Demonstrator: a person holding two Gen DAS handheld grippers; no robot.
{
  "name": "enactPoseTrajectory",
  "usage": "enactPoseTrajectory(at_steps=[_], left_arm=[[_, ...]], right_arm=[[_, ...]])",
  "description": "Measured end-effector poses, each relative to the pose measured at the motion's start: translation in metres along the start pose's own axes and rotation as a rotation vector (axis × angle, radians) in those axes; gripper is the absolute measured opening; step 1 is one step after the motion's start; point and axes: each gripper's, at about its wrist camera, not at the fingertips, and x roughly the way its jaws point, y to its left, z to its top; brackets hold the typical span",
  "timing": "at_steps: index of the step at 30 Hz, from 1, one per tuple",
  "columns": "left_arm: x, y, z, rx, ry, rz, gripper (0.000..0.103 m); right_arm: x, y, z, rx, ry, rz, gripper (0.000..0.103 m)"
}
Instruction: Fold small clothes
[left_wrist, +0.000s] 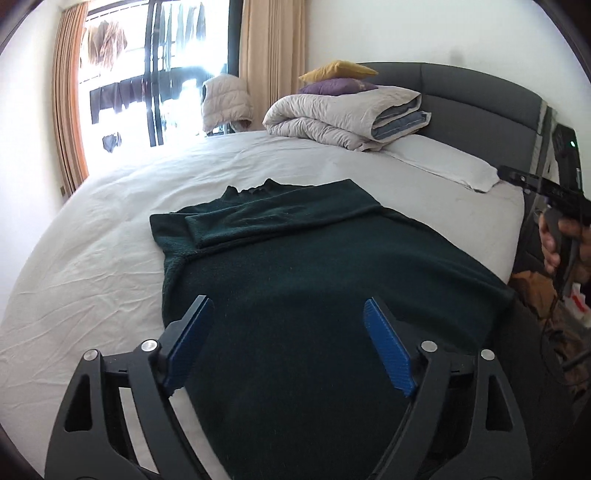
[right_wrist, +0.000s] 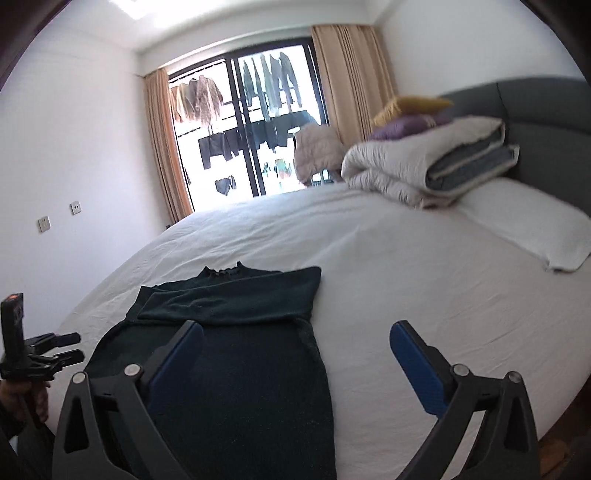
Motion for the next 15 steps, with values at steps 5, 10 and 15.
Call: enactPoseTrajectory(at_steps=[5, 10, 15], left_arm=[[-0.043, -0.053, -0.051, 0.347, 0.020, 0.107, 0.093], [-0.054, -0.088, -0.113, 0.686, 0.105, 0.105, 0.093], [-0.053, -0.094, -0.166, 0.991, 0.128, 0.171, 0.094]], right_arm=[[-0.014, 0.052, -0.018, -0.080, 0.037, 0.010, 0.103], [-0.015, 0.096, -0.043, -0.194, 0.089, 0.049, 0.100], [-0.019, 0.107, -0.053, -0.171, 0.110, 0.083, 0.098]])
